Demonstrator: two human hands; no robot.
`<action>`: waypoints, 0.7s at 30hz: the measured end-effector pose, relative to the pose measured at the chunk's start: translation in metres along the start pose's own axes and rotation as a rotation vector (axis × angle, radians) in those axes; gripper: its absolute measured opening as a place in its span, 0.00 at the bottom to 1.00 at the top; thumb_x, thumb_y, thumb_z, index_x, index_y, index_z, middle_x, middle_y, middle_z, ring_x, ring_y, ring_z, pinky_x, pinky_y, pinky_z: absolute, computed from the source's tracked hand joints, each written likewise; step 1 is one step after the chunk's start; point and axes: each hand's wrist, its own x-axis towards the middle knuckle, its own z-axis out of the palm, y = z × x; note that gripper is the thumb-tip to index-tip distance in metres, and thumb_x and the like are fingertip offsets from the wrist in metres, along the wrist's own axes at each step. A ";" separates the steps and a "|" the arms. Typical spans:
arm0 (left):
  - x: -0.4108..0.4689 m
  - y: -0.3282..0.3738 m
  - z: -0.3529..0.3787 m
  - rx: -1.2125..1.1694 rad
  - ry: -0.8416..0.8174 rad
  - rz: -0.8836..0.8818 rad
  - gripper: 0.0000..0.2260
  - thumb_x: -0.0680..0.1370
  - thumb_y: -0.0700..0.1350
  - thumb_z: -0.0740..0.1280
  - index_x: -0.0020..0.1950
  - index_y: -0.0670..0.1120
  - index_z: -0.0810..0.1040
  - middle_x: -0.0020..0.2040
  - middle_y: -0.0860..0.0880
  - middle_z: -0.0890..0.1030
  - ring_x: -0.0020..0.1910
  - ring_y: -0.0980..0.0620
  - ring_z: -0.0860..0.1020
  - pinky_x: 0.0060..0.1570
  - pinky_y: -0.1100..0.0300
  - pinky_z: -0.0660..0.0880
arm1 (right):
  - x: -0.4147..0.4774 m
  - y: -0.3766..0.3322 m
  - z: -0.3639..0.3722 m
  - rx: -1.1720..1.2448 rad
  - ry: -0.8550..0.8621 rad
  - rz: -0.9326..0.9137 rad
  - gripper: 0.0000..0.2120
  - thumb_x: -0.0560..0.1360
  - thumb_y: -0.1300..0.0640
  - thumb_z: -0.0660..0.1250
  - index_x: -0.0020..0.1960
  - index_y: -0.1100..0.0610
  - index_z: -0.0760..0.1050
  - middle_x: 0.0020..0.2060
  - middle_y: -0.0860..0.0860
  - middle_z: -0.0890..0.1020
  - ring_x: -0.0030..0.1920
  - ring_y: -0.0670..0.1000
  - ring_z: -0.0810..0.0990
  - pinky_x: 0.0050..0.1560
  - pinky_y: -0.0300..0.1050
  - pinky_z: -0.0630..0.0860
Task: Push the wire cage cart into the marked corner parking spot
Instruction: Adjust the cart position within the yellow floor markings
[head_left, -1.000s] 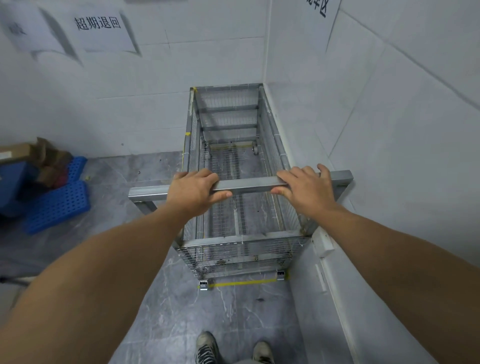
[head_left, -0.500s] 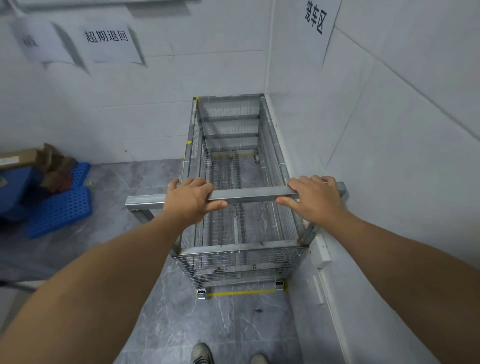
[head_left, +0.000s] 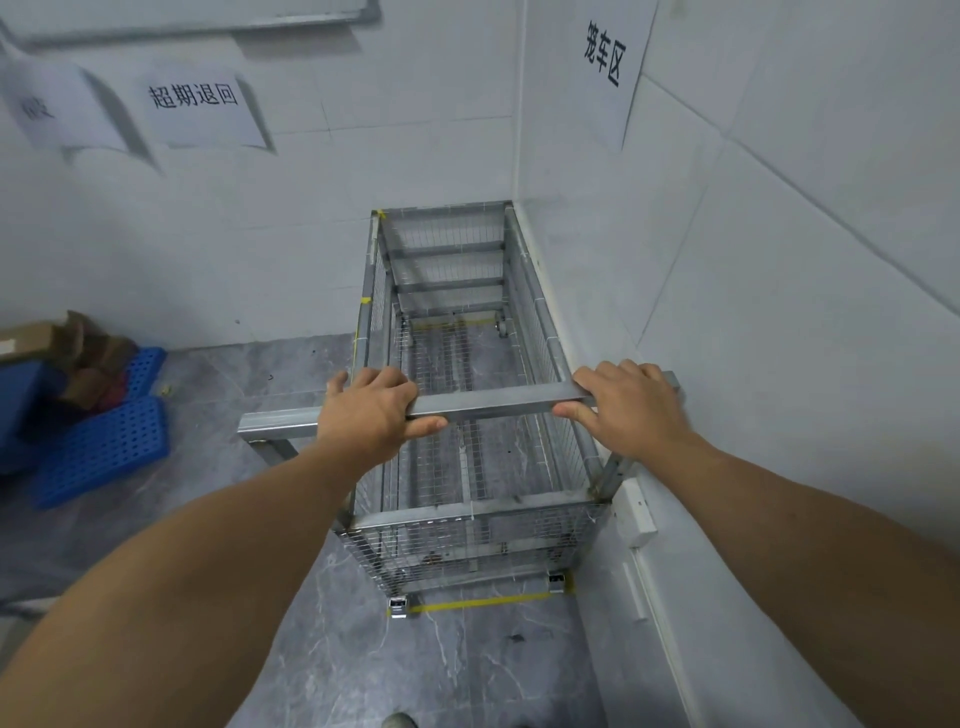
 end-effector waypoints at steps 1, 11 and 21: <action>0.004 -0.001 0.000 0.002 -0.003 -0.004 0.32 0.70 0.76 0.45 0.48 0.53 0.75 0.56 0.54 0.75 0.61 0.49 0.71 0.68 0.39 0.60 | 0.003 0.001 0.000 0.001 0.000 0.001 0.29 0.73 0.27 0.47 0.48 0.50 0.72 0.42 0.48 0.78 0.46 0.54 0.75 0.51 0.53 0.67; 0.002 -0.011 0.003 -0.117 0.015 -0.025 0.29 0.71 0.74 0.49 0.51 0.52 0.73 0.45 0.53 0.74 0.45 0.51 0.72 0.50 0.51 0.66 | 0.011 -0.004 0.007 -0.010 -0.003 0.013 0.29 0.73 0.27 0.44 0.49 0.48 0.71 0.42 0.46 0.74 0.46 0.53 0.73 0.51 0.53 0.64; -0.025 -0.056 0.013 -0.059 0.076 -0.086 0.31 0.73 0.72 0.45 0.55 0.53 0.75 0.47 0.52 0.79 0.47 0.49 0.74 0.49 0.52 0.65 | 0.013 -0.016 0.008 -0.003 -0.026 0.024 0.26 0.75 0.29 0.49 0.56 0.47 0.72 0.50 0.46 0.78 0.53 0.53 0.74 0.57 0.56 0.62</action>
